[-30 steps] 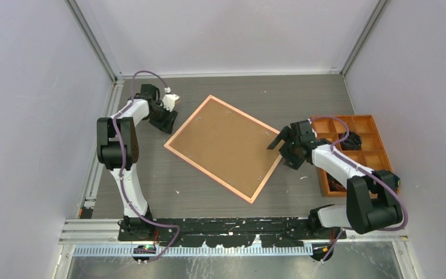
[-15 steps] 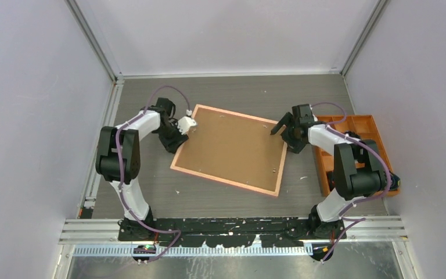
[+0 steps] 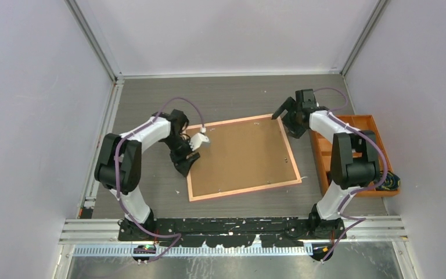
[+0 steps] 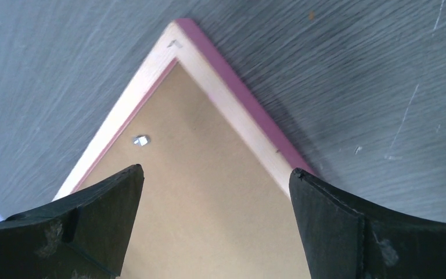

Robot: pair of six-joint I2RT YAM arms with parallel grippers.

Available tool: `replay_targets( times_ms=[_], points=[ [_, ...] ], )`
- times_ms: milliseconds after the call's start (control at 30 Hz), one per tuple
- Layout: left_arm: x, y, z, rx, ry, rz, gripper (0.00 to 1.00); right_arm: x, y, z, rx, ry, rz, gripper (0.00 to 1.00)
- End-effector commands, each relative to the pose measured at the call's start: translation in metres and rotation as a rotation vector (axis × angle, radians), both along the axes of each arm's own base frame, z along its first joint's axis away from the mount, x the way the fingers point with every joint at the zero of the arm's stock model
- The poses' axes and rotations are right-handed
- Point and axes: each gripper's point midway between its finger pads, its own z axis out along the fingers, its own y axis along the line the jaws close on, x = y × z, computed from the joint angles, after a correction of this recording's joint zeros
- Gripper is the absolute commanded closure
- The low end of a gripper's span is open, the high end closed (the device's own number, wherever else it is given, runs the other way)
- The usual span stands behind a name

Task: Put the photo into the frame
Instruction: Adjust the photo frame at the center of the board, then install the photo frame at the center of the board.

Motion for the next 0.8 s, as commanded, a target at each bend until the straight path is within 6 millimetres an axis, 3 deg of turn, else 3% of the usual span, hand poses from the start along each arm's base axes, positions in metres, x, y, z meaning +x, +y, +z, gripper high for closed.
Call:
replay_targets(
  times_ms=[0,133,200,267,367,500,600,767],
  points=[
    [0.057,-0.004,0.04,-0.162,-0.073,0.293,0.43,0.006,0.005,0.077,0.015,-0.183,-0.014,0.02],
    [0.092,0.005,0.04,-0.201,0.003,0.534,0.49,-0.001,0.035,0.103,0.091,-0.262,0.02,0.07],
    [0.094,0.002,0.033,-0.223,0.064,0.599,0.52,-0.007,0.066,0.111,0.129,-0.287,0.08,0.09],
    [0.091,-0.001,0.021,-0.216,0.108,0.649,0.56,-0.018,0.113,0.113,0.174,-0.291,0.177,0.1],
    [0.09,0.004,0.002,-0.167,0.135,0.702,0.61,-0.032,0.174,0.099,0.248,-0.259,0.285,0.13],
    [0.09,0.004,-0.005,-0.163,0.137,0.721,0.68,-0.05,0.244,0.079,0.294,-0.224,0.404,0.22],
    [0.092,0.005,-0.008,-0.154,0.141,0.736,0.74,-0.061,0.285,0.067,0.33,-0.204,0.471,0.25],
    [0.093,0.01,-0.015,-0.141,0.155,0.767,0.81,-0.075,0.335,0.049,0.381,-0.163,0.537,0.27]
  ],
)
